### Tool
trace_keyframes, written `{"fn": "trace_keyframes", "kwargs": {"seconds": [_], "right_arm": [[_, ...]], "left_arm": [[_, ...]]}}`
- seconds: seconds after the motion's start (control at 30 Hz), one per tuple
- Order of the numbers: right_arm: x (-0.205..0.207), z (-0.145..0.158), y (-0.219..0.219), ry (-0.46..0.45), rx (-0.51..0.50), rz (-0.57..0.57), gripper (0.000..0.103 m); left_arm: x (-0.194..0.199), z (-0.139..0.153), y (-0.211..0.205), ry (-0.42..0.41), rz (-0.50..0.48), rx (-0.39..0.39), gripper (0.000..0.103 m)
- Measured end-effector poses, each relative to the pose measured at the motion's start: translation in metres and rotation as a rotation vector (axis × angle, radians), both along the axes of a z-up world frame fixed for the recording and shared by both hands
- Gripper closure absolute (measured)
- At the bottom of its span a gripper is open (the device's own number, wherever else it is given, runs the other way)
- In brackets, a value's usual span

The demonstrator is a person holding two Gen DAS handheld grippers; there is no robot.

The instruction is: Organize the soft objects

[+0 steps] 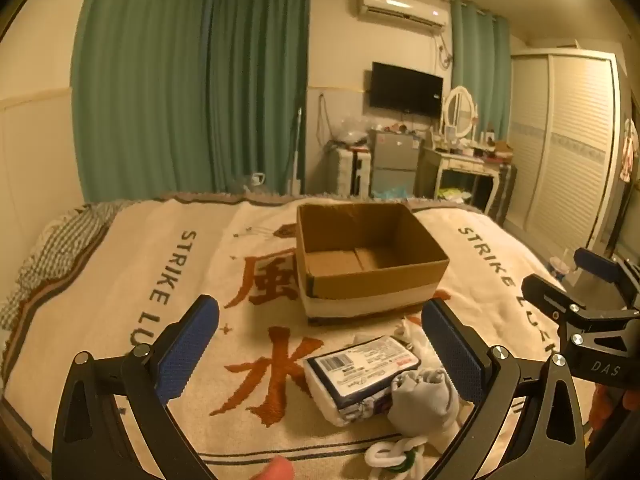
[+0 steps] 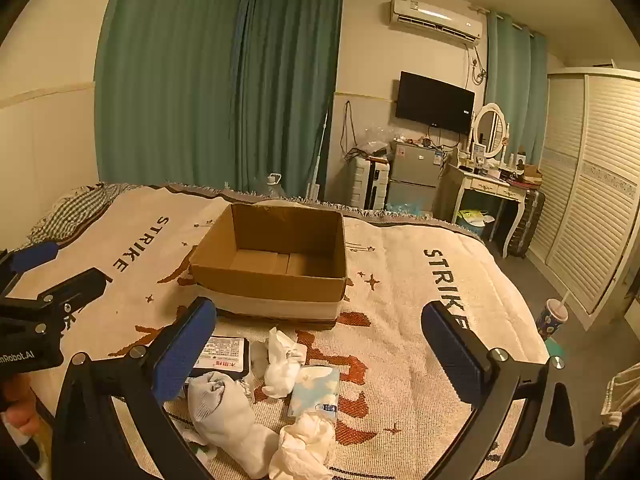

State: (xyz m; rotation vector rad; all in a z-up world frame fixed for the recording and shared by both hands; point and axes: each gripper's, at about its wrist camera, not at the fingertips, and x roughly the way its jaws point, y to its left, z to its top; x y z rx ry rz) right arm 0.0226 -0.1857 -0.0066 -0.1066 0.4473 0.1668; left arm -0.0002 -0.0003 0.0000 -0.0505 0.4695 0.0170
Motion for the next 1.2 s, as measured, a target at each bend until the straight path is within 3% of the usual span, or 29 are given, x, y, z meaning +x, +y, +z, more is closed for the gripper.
{"fn": "trace_keyframes", "kwargs": {"seconds": [1.2], "right_arm": [[-0.0003,-0.0046,-0.0022,0.018,-0.010,-0.005,0.000]], "left_arm": [[0.0003,0.0002,0.0056,0.000,0.008,-0.018,0.000]]}}
